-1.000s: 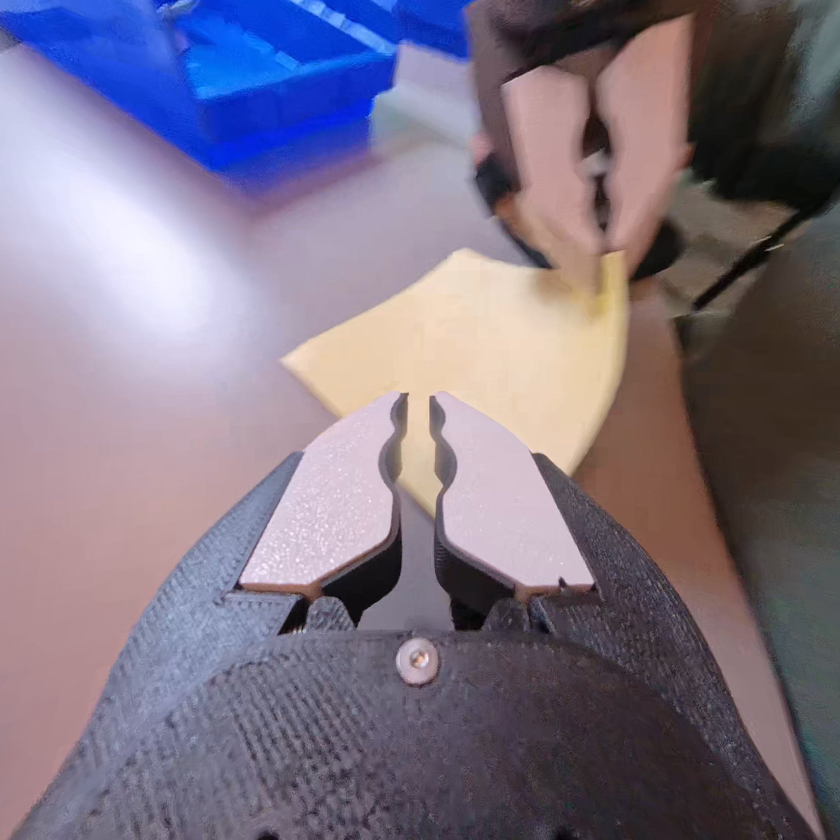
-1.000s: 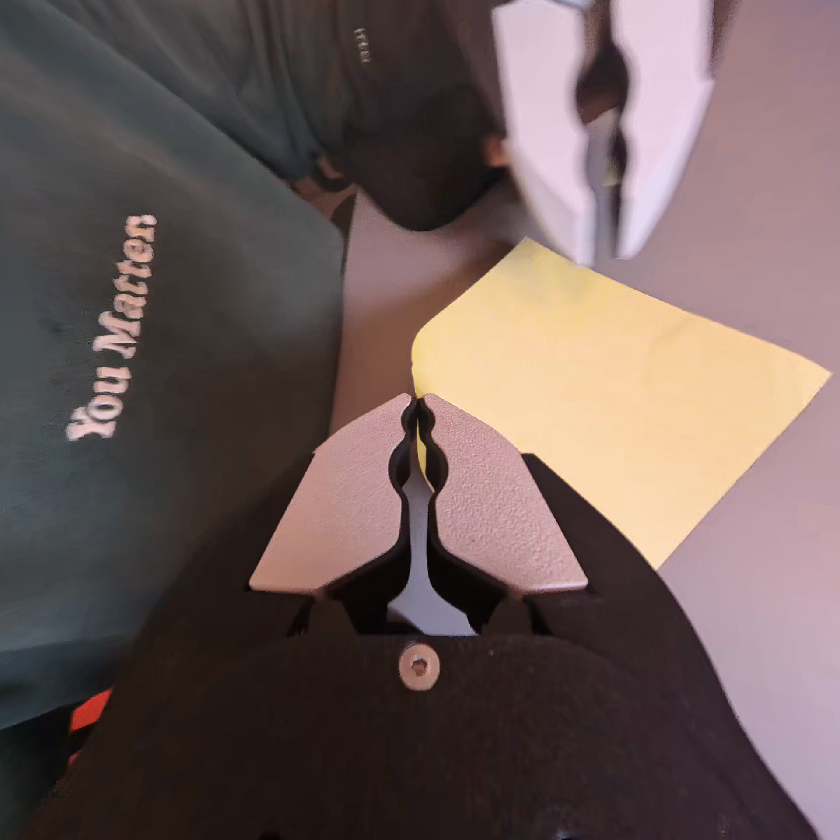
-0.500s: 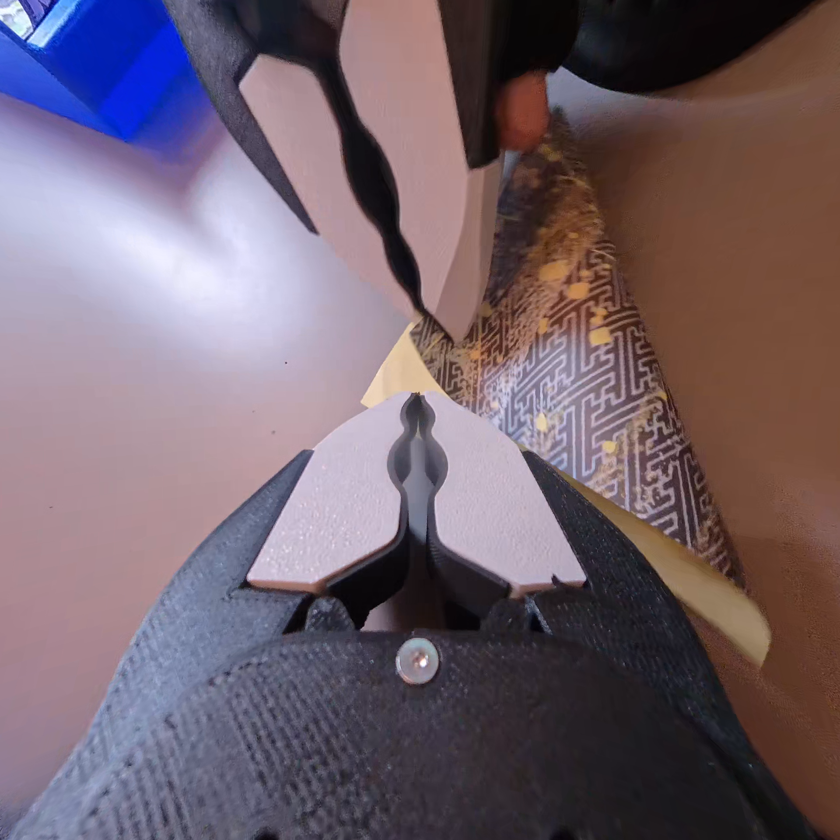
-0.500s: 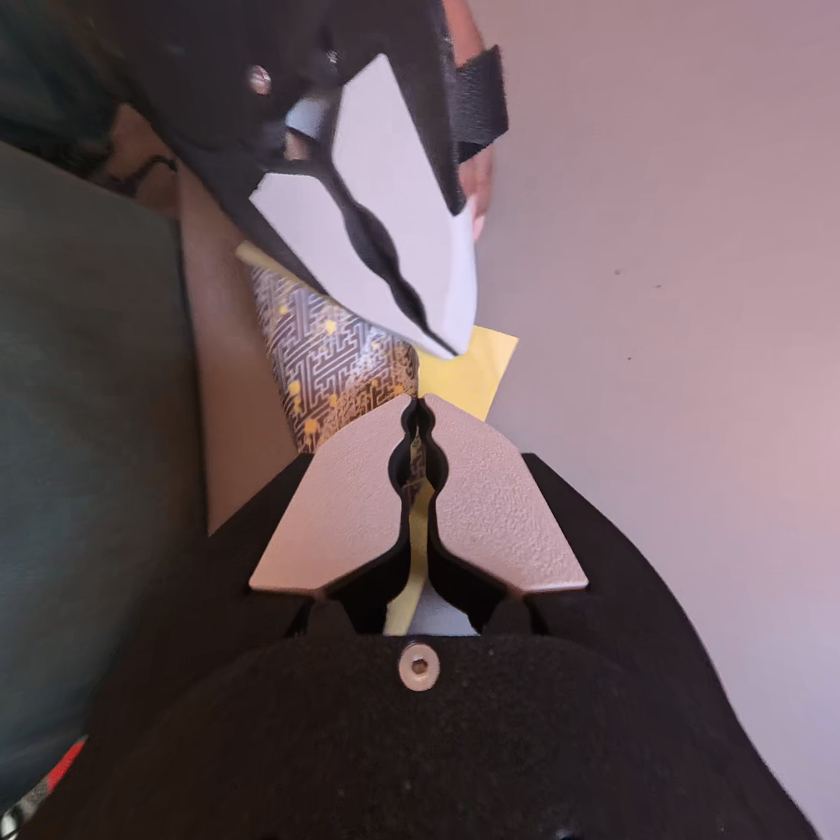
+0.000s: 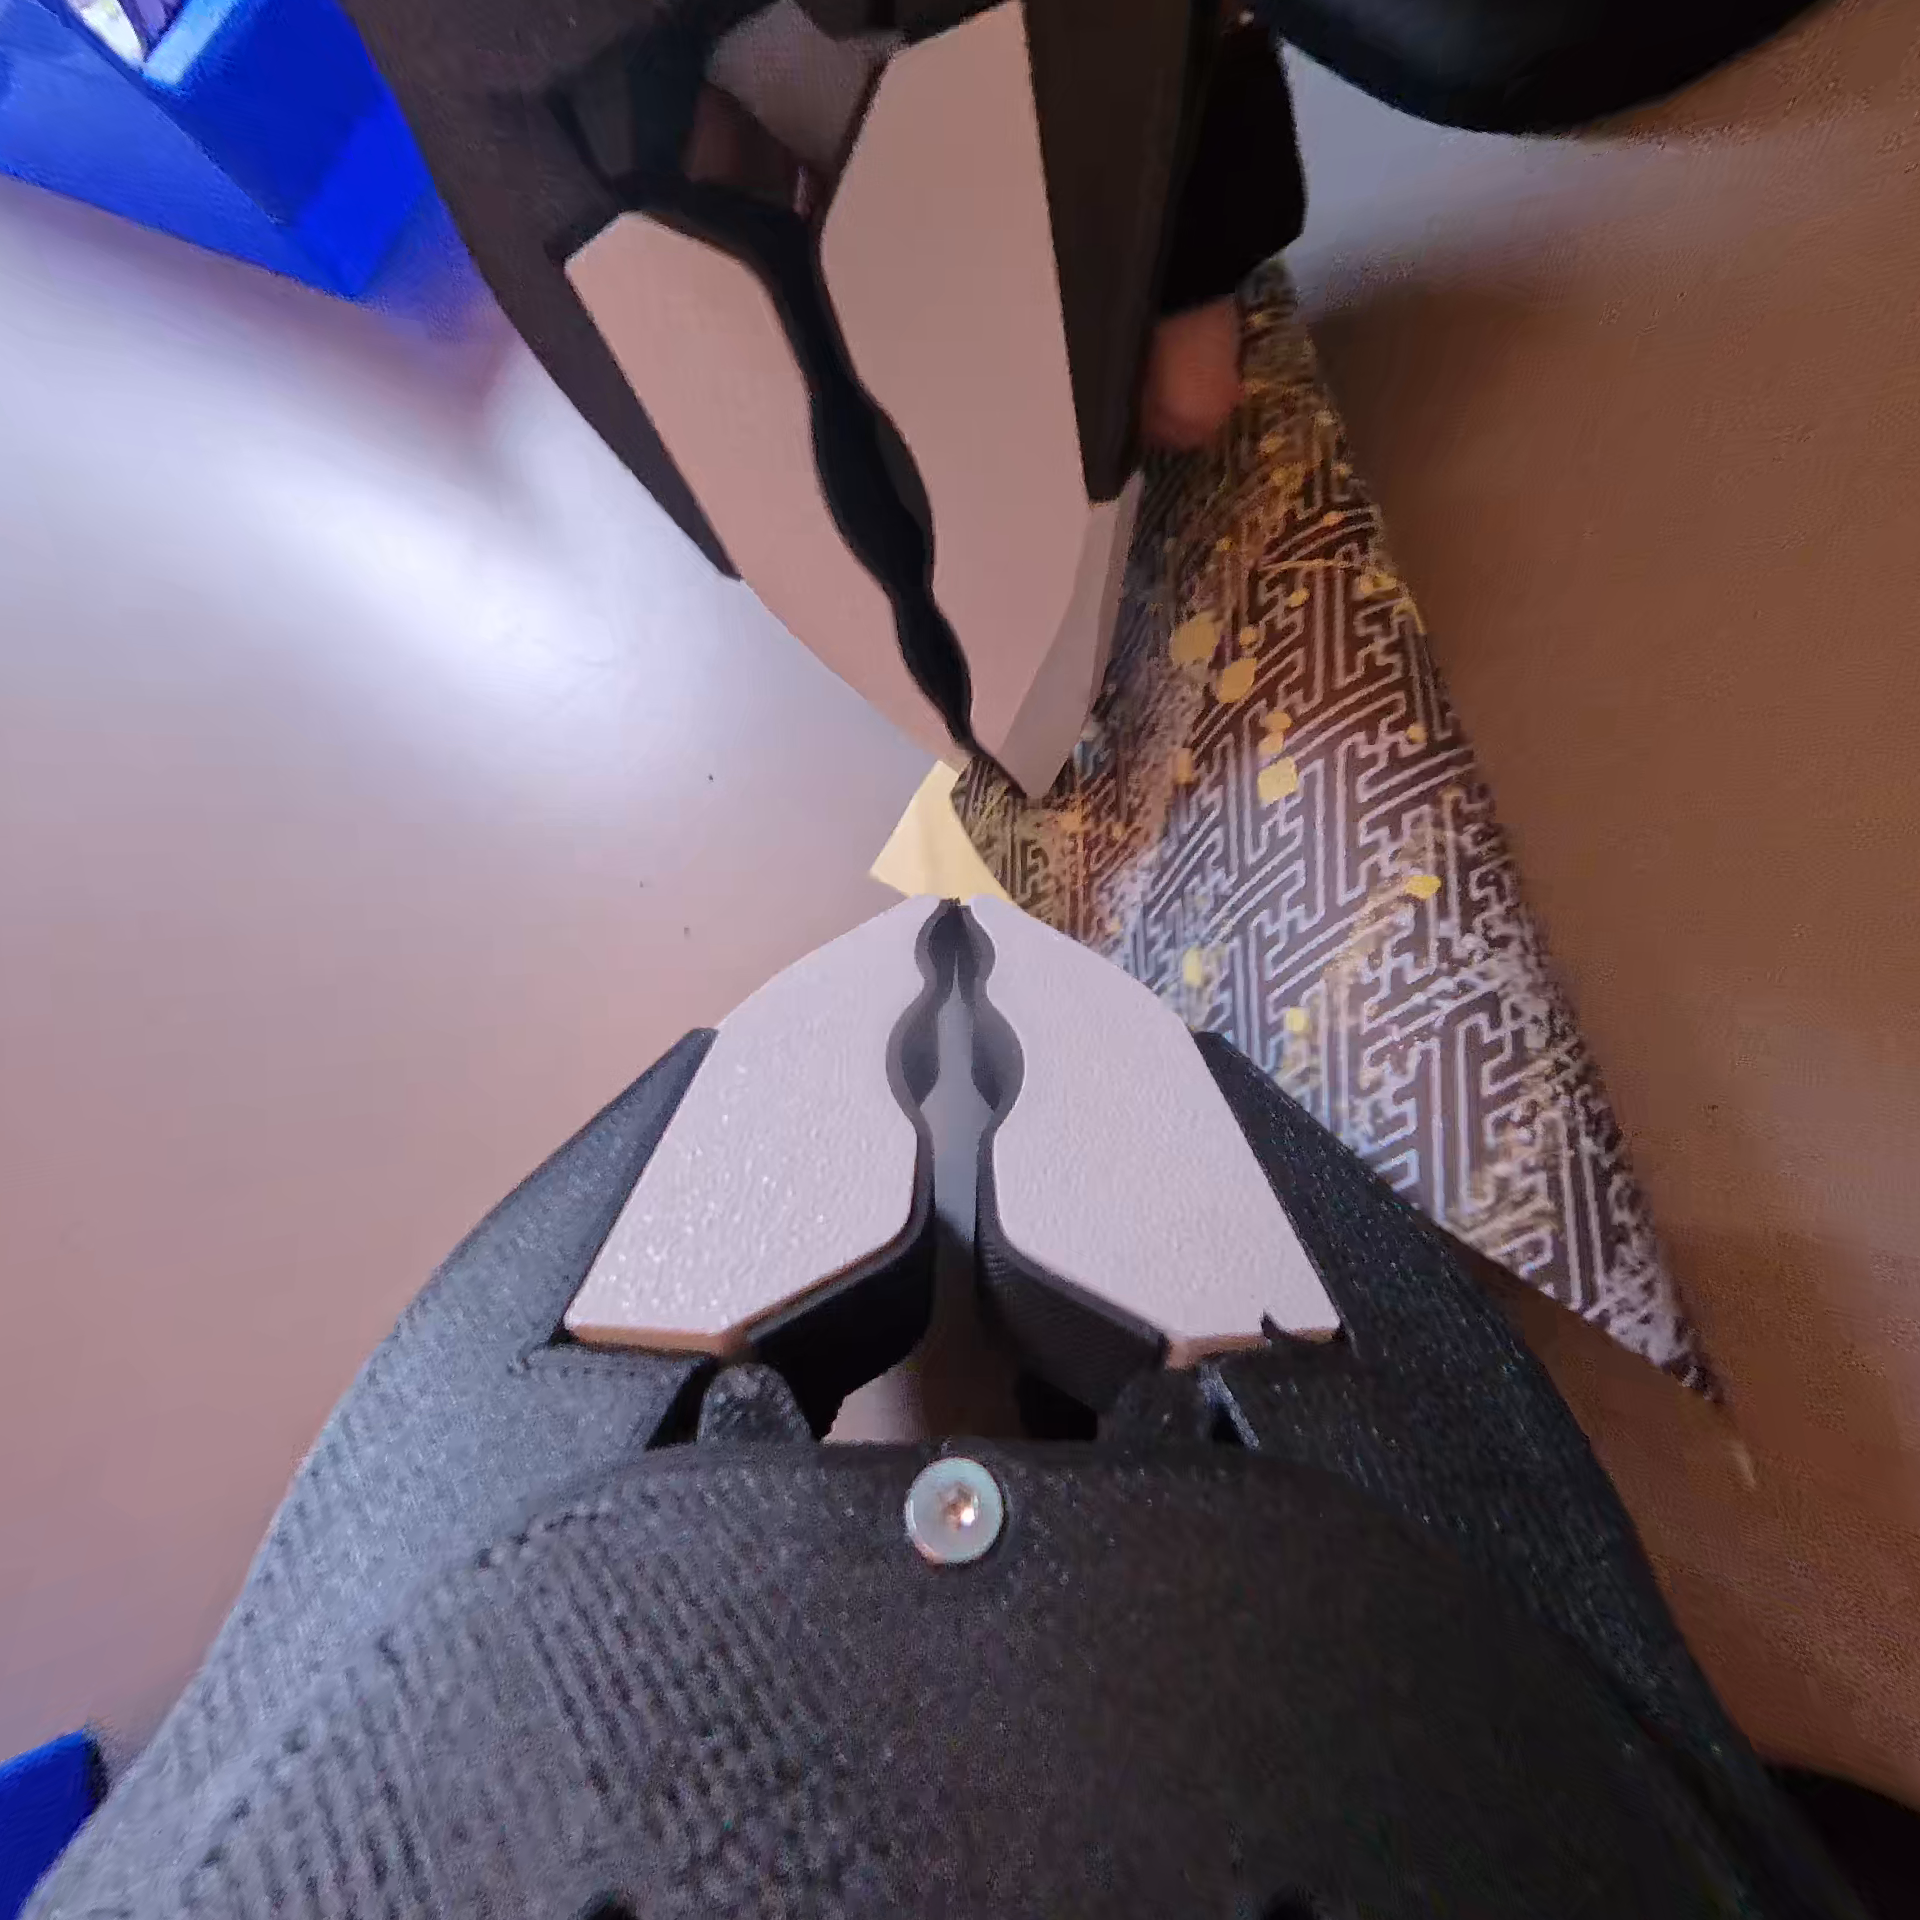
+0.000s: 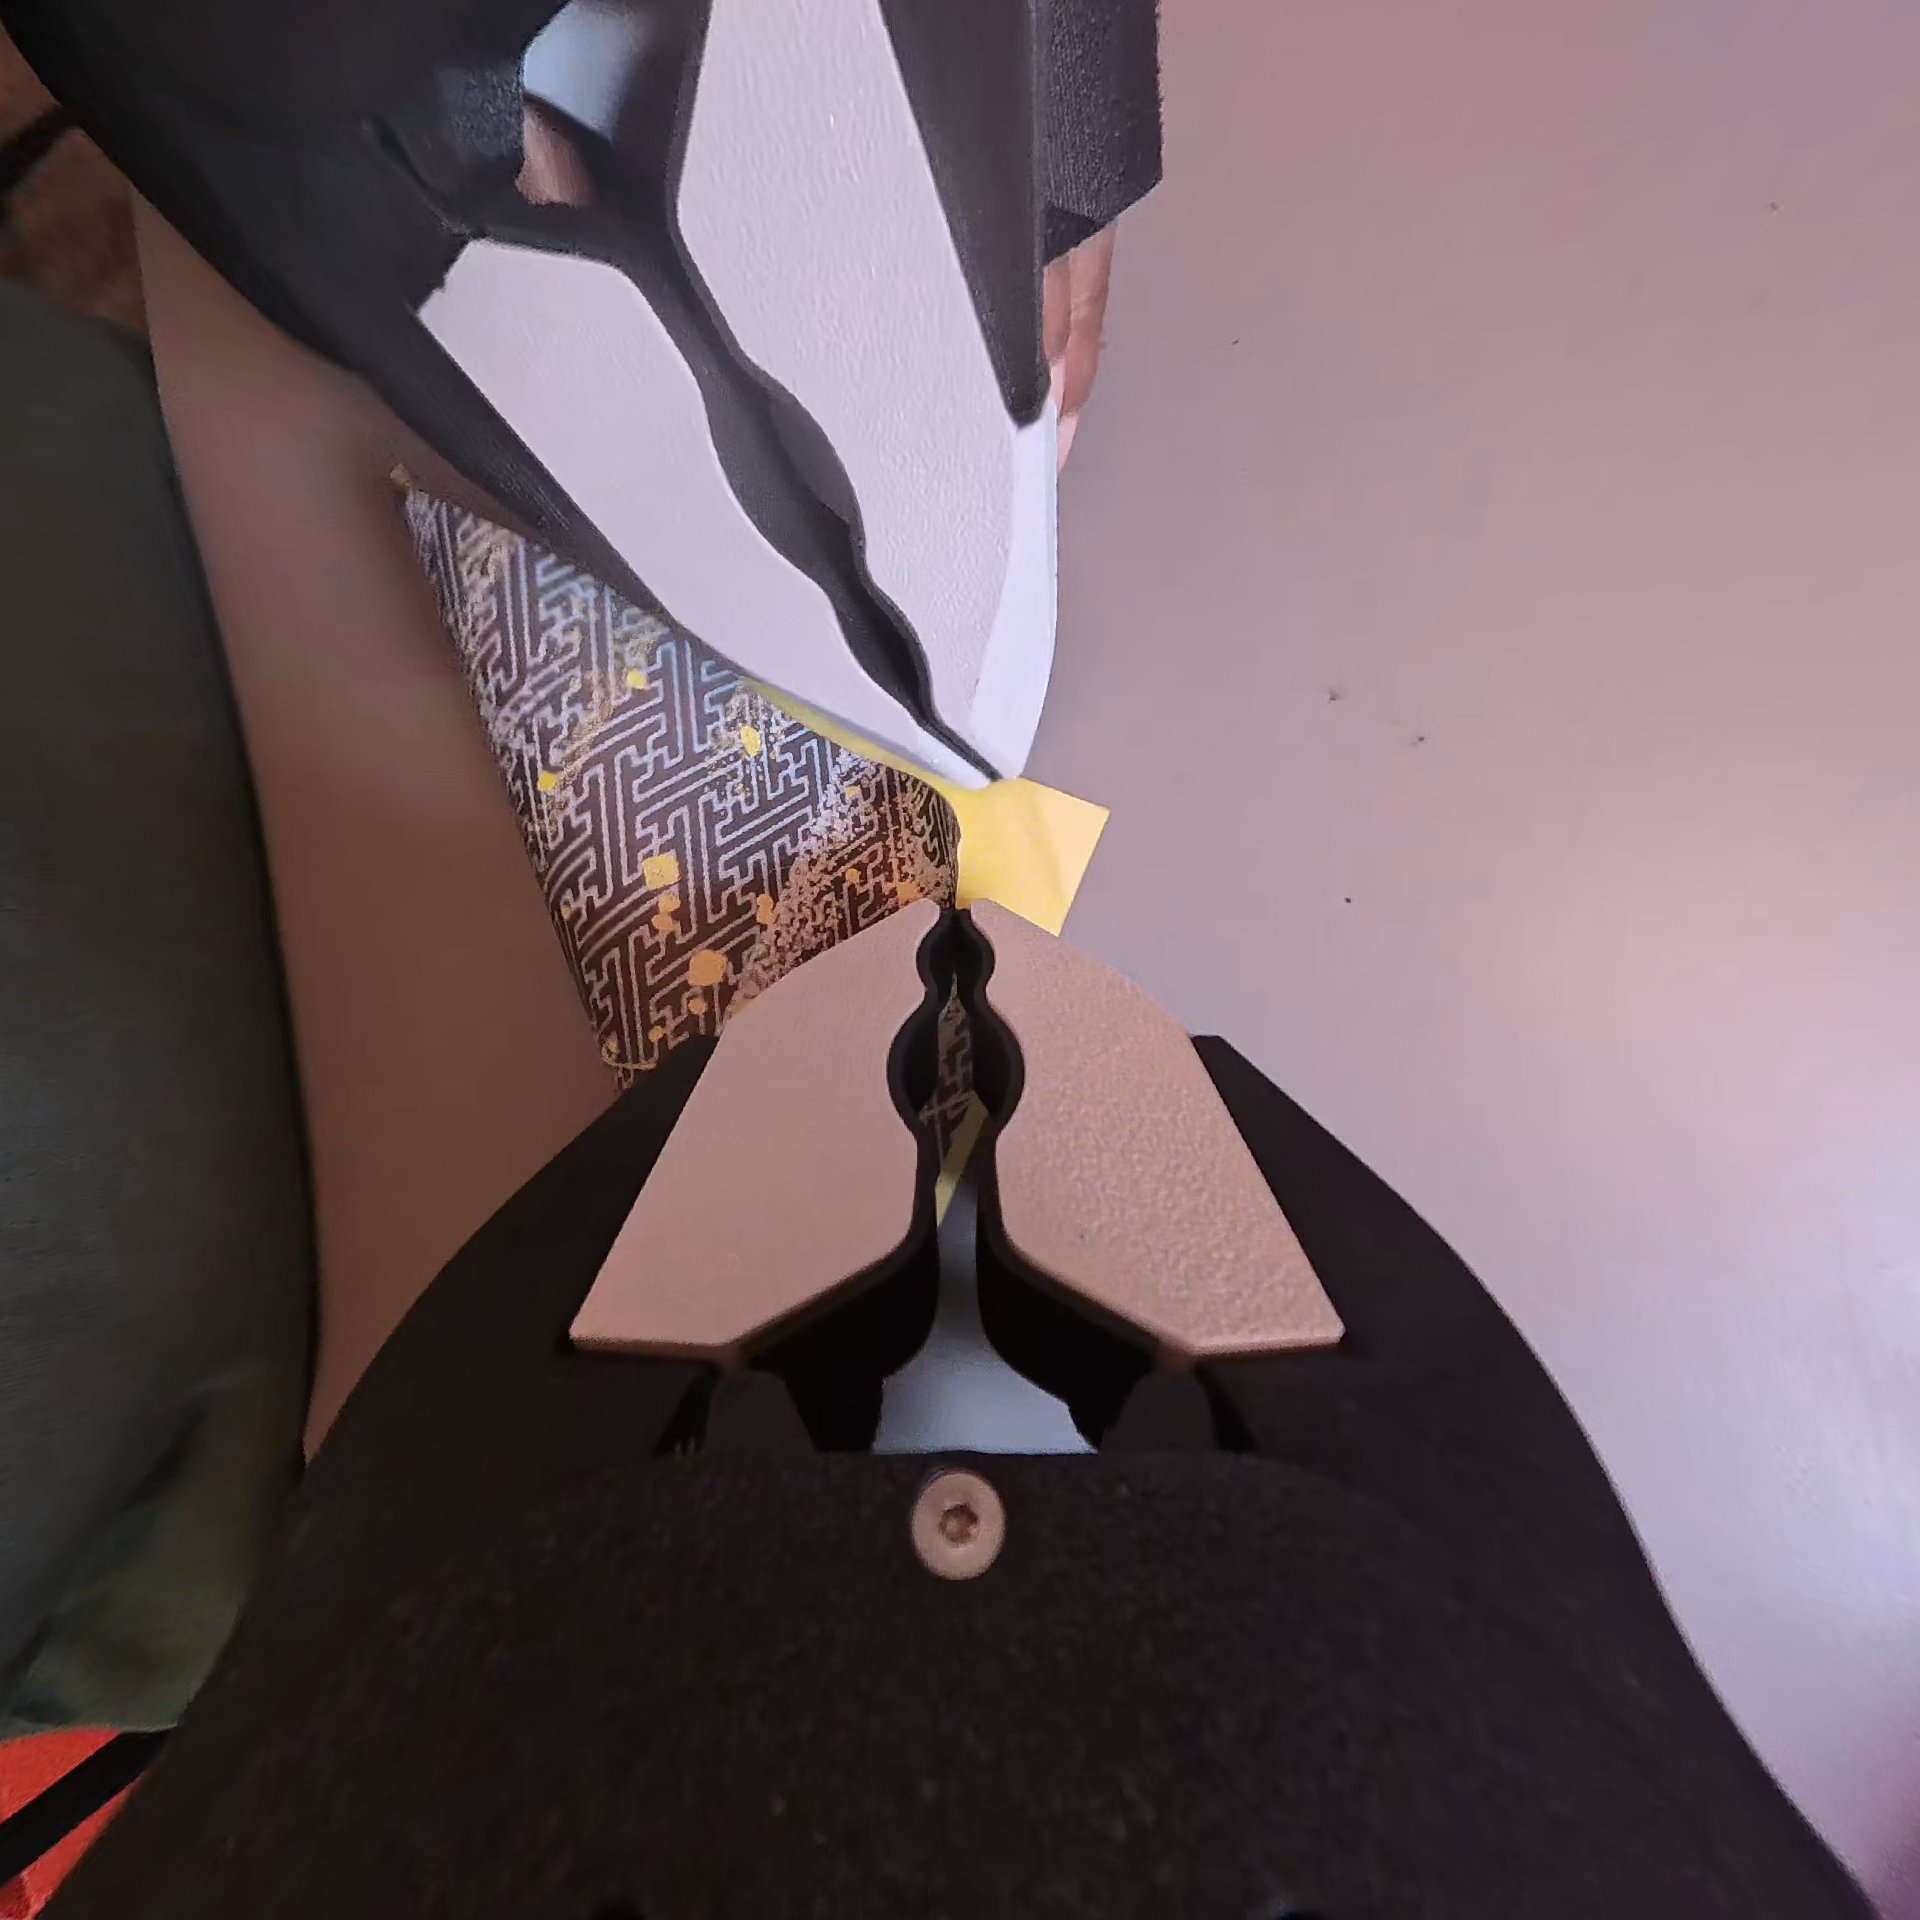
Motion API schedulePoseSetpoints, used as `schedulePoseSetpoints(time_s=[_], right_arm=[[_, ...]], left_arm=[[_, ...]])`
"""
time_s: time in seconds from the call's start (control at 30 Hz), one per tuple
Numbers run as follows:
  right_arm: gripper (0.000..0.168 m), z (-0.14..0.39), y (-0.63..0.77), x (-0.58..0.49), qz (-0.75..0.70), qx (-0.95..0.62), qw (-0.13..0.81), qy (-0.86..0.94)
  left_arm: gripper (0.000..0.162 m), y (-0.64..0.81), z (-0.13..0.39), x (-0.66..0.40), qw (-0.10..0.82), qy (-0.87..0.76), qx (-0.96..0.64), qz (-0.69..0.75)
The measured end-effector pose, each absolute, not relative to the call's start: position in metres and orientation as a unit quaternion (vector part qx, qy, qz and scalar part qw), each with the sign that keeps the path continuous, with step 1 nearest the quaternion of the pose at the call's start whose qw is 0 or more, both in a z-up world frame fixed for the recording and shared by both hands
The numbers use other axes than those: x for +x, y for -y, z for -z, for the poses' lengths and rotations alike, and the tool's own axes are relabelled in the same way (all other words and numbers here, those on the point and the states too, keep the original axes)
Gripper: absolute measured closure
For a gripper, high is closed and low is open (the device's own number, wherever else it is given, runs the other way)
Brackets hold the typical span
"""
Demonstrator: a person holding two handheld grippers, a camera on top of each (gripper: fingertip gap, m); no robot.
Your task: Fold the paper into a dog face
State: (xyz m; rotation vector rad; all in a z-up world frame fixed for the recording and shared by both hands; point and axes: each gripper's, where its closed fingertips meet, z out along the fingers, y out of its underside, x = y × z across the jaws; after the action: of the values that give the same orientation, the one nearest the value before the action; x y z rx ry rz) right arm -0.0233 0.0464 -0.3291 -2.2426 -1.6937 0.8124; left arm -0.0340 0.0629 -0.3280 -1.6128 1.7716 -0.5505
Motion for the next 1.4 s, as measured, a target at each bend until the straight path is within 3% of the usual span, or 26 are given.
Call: schedulePoseSetpoints(time_s=[1.4], right_arm=[[0.168, 0.329, -0.037, -0.024, -0.319, -0.726, 0.067, 0.605]], left_arm=[[0.162, -0.064, 0.329, -0.028, 0.339, -0.682, -0.602, 0.240]])
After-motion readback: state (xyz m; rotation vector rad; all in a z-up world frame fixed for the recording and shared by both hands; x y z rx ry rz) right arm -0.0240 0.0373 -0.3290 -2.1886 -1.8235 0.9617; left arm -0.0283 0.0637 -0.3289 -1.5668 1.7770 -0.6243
